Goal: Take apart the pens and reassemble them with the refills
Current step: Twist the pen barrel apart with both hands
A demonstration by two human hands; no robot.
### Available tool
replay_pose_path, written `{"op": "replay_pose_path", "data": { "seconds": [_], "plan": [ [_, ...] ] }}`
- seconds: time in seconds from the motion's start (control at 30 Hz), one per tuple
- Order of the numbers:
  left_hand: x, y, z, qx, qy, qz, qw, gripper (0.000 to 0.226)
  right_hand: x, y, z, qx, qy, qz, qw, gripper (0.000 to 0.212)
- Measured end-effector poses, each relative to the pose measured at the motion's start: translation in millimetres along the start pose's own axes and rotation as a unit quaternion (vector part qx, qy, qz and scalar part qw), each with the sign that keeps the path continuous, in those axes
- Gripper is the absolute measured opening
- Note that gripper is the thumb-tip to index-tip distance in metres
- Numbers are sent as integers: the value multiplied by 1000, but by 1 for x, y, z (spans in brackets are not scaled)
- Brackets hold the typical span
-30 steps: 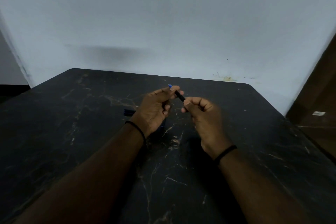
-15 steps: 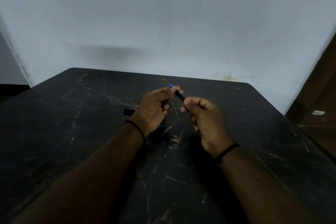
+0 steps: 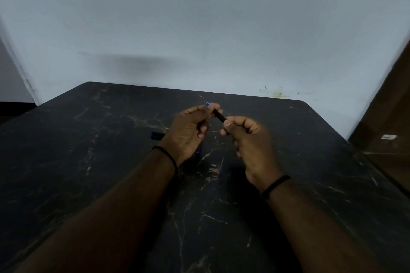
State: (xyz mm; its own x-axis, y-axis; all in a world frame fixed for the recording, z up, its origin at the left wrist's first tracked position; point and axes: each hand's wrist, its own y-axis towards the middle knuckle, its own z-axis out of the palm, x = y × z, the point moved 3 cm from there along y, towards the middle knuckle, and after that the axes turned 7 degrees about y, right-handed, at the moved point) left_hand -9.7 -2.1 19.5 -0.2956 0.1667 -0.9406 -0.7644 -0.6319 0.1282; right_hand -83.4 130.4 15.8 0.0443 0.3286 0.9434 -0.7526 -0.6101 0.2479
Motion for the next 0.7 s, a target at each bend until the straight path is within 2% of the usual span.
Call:
{"op": "replay_pose_path", "data": {
  "seconds": [0.1,0.17,0.23,0.43,0.7],
  "plan": [
    [3,2,0,-3,12,-3,1000,37,1,1,0,-28,-126,-93,987,14],
    [6,3,-2,-17,19,-3,1000,29,0,-1,3,-18,-181,-130,975,16],
    [8,5,-4,-18,16,-4,1000,28,-2,-2,4,-19,-190,-134,972,16],
    [8,8,-8,-7,8,10,1000,47,0,2,4,-16,-126,-71,989,17],
    [8,11,-14,-3,35,24,999,45,2,-3,6,3,-8,29,1000,8]
  ]
}}
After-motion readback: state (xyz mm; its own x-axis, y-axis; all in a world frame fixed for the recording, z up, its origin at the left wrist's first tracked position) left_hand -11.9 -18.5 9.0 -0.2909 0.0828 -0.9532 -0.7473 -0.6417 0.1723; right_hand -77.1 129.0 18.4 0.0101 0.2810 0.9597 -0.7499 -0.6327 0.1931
